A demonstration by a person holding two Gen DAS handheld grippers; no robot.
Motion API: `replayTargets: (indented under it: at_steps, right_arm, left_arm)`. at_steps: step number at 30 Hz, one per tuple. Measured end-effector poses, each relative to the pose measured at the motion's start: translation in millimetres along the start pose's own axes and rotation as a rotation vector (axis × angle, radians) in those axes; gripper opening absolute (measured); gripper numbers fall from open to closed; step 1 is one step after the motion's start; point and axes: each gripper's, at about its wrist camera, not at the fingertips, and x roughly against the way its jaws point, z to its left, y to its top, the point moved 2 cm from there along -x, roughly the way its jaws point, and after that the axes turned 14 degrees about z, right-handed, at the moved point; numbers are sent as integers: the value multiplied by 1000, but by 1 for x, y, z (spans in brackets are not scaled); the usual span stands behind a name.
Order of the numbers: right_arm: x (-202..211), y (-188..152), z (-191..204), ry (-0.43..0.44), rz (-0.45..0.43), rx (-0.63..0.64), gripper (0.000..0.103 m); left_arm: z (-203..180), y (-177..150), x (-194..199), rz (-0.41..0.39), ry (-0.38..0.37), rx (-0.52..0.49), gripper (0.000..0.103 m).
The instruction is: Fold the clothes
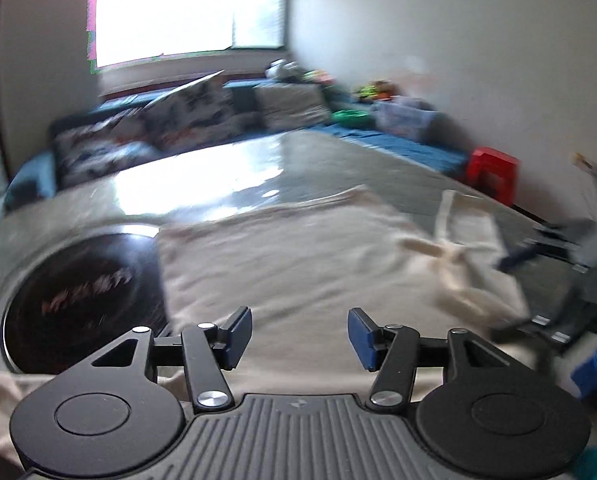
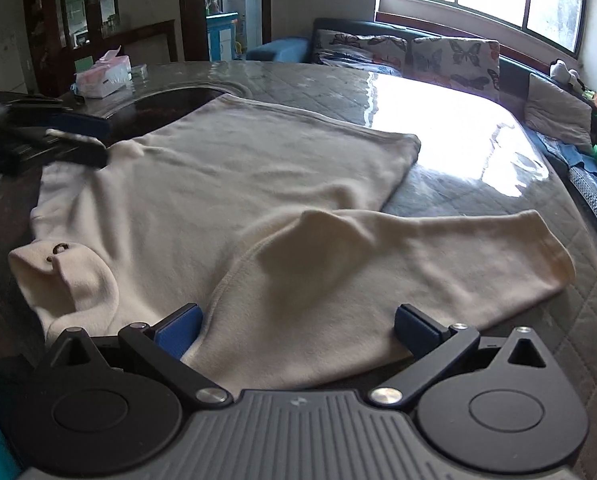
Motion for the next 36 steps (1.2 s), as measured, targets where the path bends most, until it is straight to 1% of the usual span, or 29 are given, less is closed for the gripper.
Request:
replayTargets:
  at_steps: [3,6,10,12,13,17,20,25,28,29,30,31,32,33,34,36]
  right_arm:
    - [2,1,-3,-3,21,6,103]
    - [5,8,-7,3,28,13,103]
    - [11,35,-16,13,-5,22,103]
    - [8,52,-23,37,-16,15,103]
    - [4,64,-28,53,-20,14,103]
    - [-22,101,-38,53,-10,37,103]
    - [-45,125,-46,76,3,27,103]
    - [-83,153,-59,73,46,11,103]
    - [-95,166,-59,45,45,30,103]
    - [-98,170,-59,43,46,31,103]
    - [-101,175,-58,42,48,32,103]
    - [-105,179,-58,41,50,34,103]
    - [-108,184,-58,42,51,38,103]
    - [-111,189,-58,43,52,40,103]
    - [-114,195,-58,44,53,41,103]
    - [-120,205,-57,45,52,44,103]
  left_arm:
    - [23,-1,-13,36,21,81,58]
    - [35,-4,-19,48,35,117,58]
    - [41,-14,-15,43,41,131,58]
    - [40,-16,-13,40,46,132,59]
    - [40,-17,-13,38,47,131,59]
    - [36,-17,-18,29,60,124,60]
    - [37,-18,-18,23,57,130,60]
    - [37,-20,-18,12,66,128,60]
    - [37,-22,-17,4,78,125,60]
    - [39,-22,-17,4,92,128,61]
    - [42,-23,-20,17,113,145,68]
    - [46,-24,-22,29,135,162,72]
    - [53,-25,-22,26,132,192,76]
    - [58,-25,-21,21,114,216,76]
    - [61,-26,-20,21,113,232,76]
    - [64,-26,-20,22,129,240,76]
